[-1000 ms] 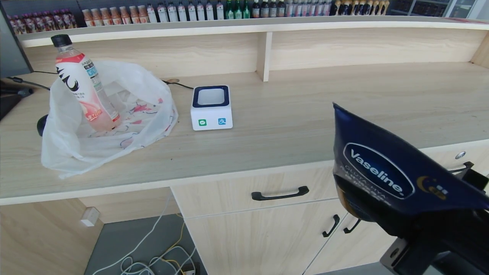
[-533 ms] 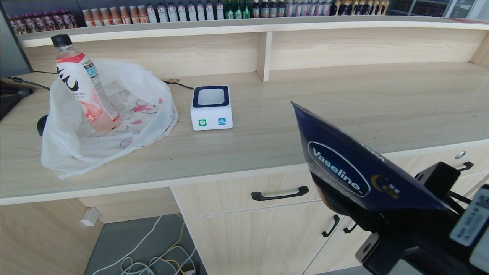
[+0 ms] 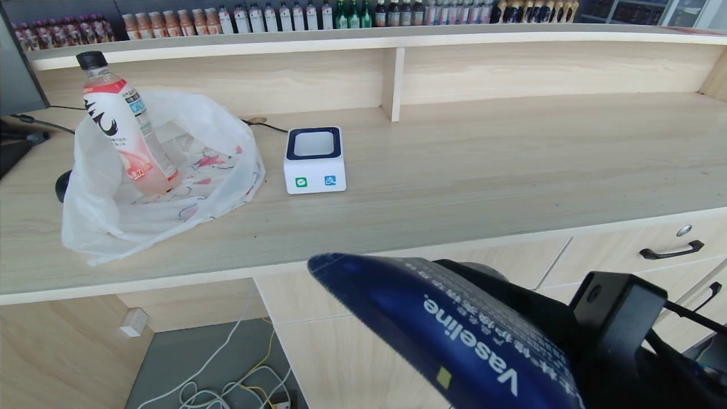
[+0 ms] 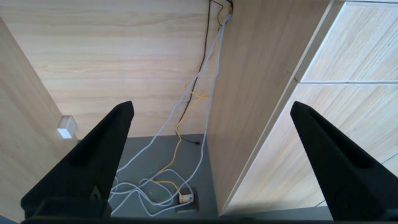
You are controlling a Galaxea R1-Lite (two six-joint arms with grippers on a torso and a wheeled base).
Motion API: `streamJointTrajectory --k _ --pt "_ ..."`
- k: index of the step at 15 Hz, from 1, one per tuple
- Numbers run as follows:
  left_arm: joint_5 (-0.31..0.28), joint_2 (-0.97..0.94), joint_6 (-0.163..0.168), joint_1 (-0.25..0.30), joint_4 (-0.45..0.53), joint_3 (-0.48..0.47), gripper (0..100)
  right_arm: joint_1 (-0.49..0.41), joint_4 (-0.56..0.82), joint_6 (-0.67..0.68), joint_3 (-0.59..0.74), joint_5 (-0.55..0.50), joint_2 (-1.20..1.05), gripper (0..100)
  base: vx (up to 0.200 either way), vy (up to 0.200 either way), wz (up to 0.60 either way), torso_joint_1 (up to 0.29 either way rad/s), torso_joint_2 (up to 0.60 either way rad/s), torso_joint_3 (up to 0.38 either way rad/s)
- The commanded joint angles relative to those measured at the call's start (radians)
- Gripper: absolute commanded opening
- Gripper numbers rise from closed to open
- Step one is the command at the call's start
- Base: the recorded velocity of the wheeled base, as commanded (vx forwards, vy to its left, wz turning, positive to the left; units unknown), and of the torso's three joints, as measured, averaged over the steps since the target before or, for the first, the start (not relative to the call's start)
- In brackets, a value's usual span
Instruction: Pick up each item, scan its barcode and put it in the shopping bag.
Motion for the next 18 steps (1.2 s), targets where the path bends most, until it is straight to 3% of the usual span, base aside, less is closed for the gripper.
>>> streamJointTrajectory --k 1,4,18 --pt "0.000 0.000 0.000 0.000 0.000 0.000 100 0.012 -0.005 -0.032 -0.012 0.004 0.016 0 0.000 0.000 0.00 0.000 0.00 0.000" --pt "0.001 0.000 0.000 0.000 0.000 0.000 100 0.053 -0.003 -0.133 -0.045 0.088 0.016 0 0.000 0.000 0.00 0.000 0.00 0.000" --pt "0.000 0.000 0.000 0.000 0.000 0.000 100 0.058 -0.003 -0.722 -0.098 0.058 0.058 0 0.000 0.000 0.00 0.000 0.00 0.000"
